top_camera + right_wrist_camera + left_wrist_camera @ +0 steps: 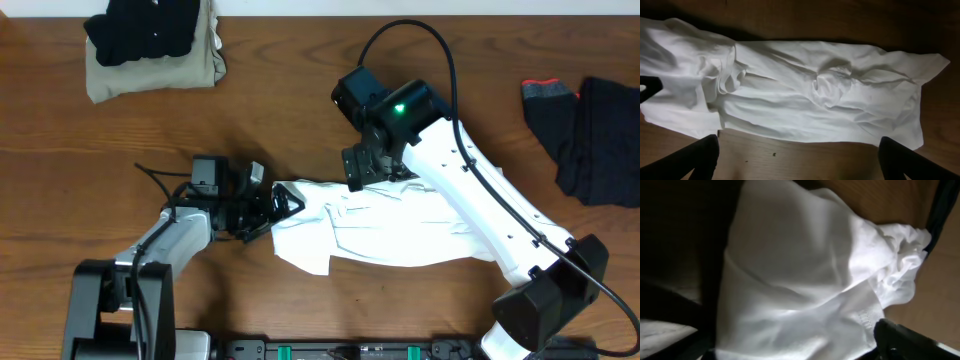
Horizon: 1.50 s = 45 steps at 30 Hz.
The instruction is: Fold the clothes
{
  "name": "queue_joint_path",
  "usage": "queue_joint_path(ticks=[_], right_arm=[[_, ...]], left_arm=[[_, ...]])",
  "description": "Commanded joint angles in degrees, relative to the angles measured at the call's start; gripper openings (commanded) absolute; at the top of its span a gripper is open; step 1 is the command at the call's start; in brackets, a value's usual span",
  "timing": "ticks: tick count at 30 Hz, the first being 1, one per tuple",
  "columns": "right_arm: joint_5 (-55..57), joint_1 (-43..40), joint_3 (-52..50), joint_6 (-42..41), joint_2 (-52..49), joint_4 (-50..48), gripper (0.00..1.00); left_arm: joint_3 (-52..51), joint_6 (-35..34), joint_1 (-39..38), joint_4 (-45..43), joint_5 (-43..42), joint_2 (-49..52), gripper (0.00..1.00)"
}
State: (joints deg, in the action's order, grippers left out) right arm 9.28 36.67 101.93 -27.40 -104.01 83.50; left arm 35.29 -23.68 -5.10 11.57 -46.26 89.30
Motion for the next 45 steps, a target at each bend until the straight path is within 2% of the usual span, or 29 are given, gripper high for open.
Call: queue_joint_path(ticks=[1, 2, 7, 9, 10, 11, 14, 18, 24, 30, 37, 45], right_arm=[[0.81, -0.31, 0.28, -0.02, -0.28, -0.02, 0.99], [0.81, -0.26, 0.28, -0.02, -0.28, 0.00, 0.99], [0.83, -0.28, 0.28, -0.02, -0.28, 0.28, 0.99], [0.83, -0.26, 0.28, -0.02, -0.28, 0.26, 0.99], [0.83, -0.28, 0.28, 0.00, -0.28, 0.26, 0.99], [0.83, -0.28, 0.28, 0.00, -0.28, 0.26, 0.99], [0.85, -0.28, 0.28, 0.02, -0.28, 0.39, 0.99], [1.88, -0.28, 0.28, 0.02, -0.28, 1.18, 0.99], [2.78, -0.28, 0.20, 0.02, -0.28, 1.66, 0.99], [3.26, -0.28, 0.00, 0.00, -0.28, 1.31, 0.99], [3.37, -0.28, 0.00, -0.02, -0.28, 1.11, 0.99], [3.37, -0.28, 0.00, -0.46, -0.28, 0.70, 0.99]], left_arm=[[-1.16, 0.90, -1.14, 0.70, 2.86, 2.12, 0.76], [-1.16, 0.87, -1.14, 0.70, 2.93, 2.12, 0.66], [-1.16, 0.98, -1.14, 0.70, 3.63, 2.12, 0.36], [-1.16, 1.49, -1.11, 0.72, 3.89, 2.12, 0.22], [-1.16, 1.86, -1.07, 0.74, 3.89, 2.12, 0.11], [-1.16, 2.12, -1.07, 0.76, 4.09, 2.12, 0.06], [-0.85, 2.23, -1.01, 2.10, 6.91, 2.10, 0.06], [1.20, 2.56, 0.81, 8.48, 12.59, 2.01, 0.06], [9.14, 4.50, 6.45, 24.70, 25.68, 1.88, 0.06], [24.76, 4.57, 11.37, 43.12, 36.46, 1.88, 0.06], [36.52, 4.57, 10.29, 54.99, 36.87, 1.88, 0.06], [37.33, 1.53, 0.72, 57.37, 36.41, 1.90, 0.06]])
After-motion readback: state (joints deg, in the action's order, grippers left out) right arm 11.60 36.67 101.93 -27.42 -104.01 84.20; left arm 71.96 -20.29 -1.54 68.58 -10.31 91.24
